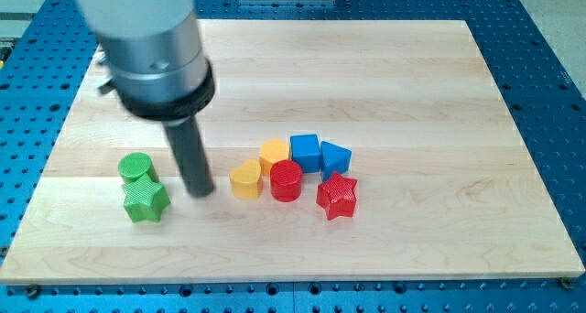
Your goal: Move the cube into the red blocks
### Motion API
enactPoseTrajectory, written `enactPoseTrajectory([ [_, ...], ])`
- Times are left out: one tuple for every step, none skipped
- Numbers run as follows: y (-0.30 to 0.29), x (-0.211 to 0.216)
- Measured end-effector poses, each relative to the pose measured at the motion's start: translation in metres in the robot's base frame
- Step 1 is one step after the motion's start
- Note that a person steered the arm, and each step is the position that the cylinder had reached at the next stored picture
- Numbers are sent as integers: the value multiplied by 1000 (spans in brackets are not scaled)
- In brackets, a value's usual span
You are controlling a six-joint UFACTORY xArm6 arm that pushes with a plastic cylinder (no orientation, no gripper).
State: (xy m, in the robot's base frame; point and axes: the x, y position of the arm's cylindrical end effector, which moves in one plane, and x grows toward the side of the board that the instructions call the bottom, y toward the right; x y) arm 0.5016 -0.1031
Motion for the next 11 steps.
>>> enactPoseTrajectory([
  [-16, -49],
  [-29, -57],
  [18, -64],
  [79, -72],
  [111, -64],
  [115, -43],
  [115, -23],
  [115, -11],
  [104, -7],
  [60, -7],
  [28, -7],
])
